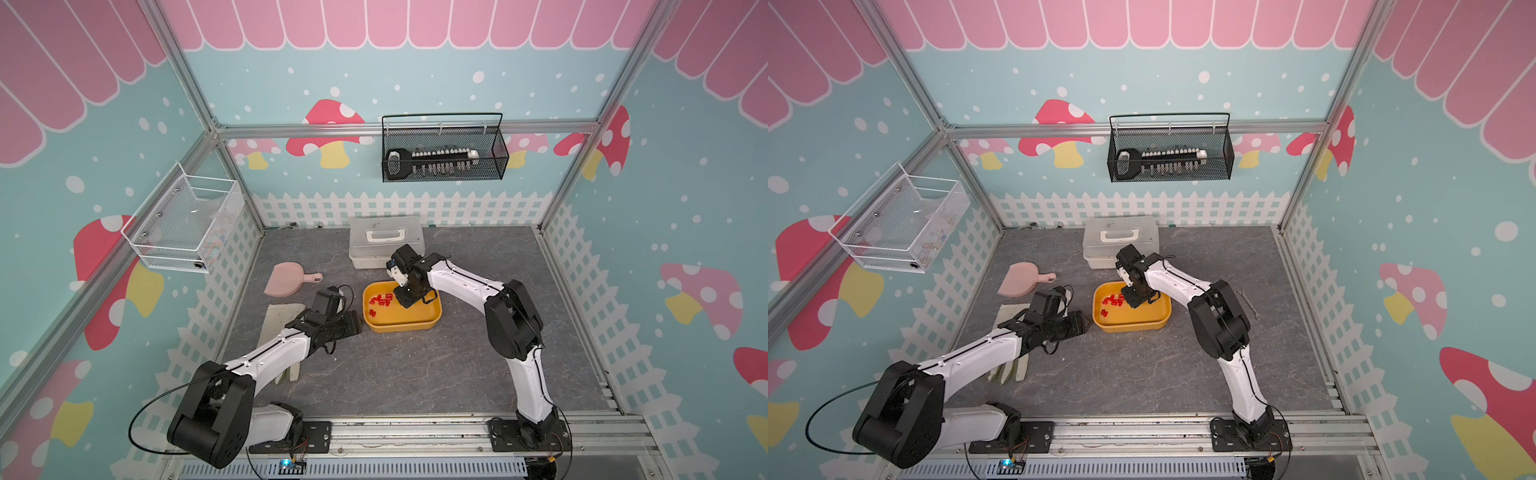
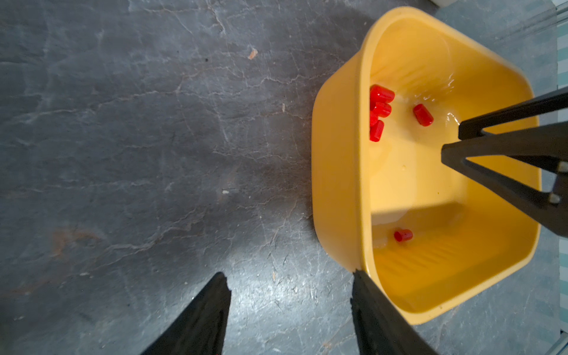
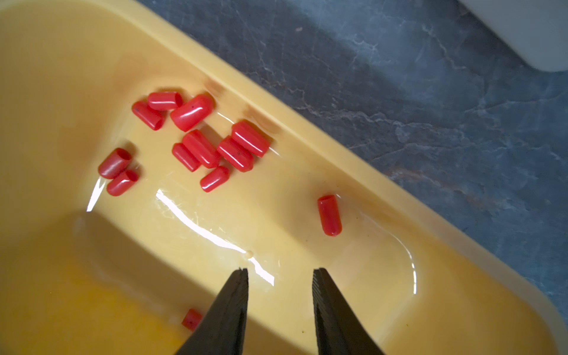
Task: Take the screw protection sleeves out of the storage box
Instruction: Pick up the screw protection sleeve from the storage box.
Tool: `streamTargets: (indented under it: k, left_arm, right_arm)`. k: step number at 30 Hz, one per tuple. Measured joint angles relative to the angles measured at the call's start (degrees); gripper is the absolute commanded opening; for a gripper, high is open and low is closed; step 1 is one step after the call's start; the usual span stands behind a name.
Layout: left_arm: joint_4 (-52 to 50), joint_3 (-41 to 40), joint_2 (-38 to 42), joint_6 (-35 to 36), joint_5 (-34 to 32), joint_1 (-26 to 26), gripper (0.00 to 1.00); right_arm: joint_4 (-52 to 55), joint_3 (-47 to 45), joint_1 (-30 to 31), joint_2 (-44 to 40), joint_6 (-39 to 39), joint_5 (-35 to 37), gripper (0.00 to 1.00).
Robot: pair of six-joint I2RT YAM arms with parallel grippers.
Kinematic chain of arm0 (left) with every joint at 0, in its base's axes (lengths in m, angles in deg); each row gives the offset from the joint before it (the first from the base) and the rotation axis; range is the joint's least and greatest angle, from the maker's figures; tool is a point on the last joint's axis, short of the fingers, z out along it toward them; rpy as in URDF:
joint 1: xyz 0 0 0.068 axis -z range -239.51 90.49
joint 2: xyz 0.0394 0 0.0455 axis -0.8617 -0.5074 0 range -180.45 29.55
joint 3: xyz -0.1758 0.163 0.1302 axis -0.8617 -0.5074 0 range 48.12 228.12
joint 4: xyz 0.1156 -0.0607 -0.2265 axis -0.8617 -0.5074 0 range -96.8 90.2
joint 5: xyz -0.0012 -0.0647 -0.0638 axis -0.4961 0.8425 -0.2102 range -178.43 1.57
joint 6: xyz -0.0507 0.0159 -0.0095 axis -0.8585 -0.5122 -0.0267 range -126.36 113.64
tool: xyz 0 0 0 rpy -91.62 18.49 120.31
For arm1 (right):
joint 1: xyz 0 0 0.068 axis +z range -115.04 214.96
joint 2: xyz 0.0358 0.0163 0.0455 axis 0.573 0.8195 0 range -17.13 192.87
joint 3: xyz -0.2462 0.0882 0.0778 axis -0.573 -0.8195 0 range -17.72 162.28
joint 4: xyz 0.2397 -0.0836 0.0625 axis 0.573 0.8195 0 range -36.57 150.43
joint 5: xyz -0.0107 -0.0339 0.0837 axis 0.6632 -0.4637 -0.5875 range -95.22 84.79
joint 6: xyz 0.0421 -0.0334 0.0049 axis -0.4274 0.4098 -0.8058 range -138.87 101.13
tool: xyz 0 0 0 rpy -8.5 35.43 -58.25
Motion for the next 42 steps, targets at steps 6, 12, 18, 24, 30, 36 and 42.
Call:
streamTargets:
  k: [6,12,18,24,30,36,42]
  left_arm:
    - [0.0,0.0,0.0,0.0,0.0,0.3,0.65]
    - [0.0,0.0,0.0,0.0,0.0,0.4,0.65]
    - [0.0,0.0,-0.5,0.0,0.0,0.7,0.65]
    - [0.0,0.0,-0.8,0.0,0.0,0.8,0.65]
    - [0.0,0.0,-0.8,0.0,0.0,1.1,0.65]
    - [0.0,0.0,-0.8,0.2,0.0,1.1,0.65]
    - [0.0,0.0,-0.8,0.2,0.0,1.1,0.65]
  right_arm:
    - [0.0,0.0,-0.7,1.0,1.3,1.1,0.38]
    - [0.0,0.0,-2.3,3.2,2.3,2.6,0.38]
    - [0.0,0.9,-2.8,3.8,3.1,4.1,0.38]
    - [-0.9,2.4,-2.8,4.5,3.1,4.0,0.4]
    - [-1.1,3.6,-2.9,6.2,2.6,3.6,0.41]
    - [-1.6,4.0,-3.8,6.9,1.2,2.3,0.41]
    - [-2.2,4.0,-4.3,7.2,0.2,1.4,0.41]
